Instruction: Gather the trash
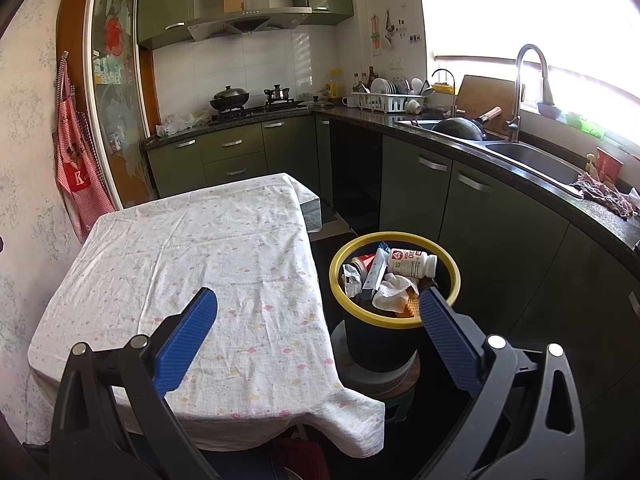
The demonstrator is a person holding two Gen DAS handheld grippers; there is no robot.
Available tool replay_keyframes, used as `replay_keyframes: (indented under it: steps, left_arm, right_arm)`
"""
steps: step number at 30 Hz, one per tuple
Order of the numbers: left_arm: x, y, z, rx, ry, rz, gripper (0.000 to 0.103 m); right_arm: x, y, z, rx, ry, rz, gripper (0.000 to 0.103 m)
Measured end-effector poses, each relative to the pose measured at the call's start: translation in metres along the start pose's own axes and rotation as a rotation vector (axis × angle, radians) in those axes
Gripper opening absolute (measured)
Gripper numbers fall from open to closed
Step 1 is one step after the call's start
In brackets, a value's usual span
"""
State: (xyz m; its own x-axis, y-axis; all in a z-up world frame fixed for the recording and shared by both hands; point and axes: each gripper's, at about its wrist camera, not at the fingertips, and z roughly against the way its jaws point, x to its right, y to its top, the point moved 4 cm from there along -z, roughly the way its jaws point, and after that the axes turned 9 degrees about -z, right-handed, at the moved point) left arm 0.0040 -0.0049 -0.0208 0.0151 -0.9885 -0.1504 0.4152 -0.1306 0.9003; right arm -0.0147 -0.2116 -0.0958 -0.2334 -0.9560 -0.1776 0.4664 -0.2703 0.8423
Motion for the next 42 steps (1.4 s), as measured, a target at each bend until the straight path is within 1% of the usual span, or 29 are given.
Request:
replay_keyframes:
  steps: [31,42]
  left_arm:
    - [0.0014,0.003,0.0011,0.007,-0.008,-0.019,0.098]
    - [0.0002,0.0022,-0.0047,-0.007,-0.031,-0.026,0.098]
  right_arm:
    - [0.0003,-0.0003,-0.001,-0.004,-0.001,0.0,0.096]
    - [0.0007,-0.0037,-0.003,-0.007,-0.002,-0.001,0.096]
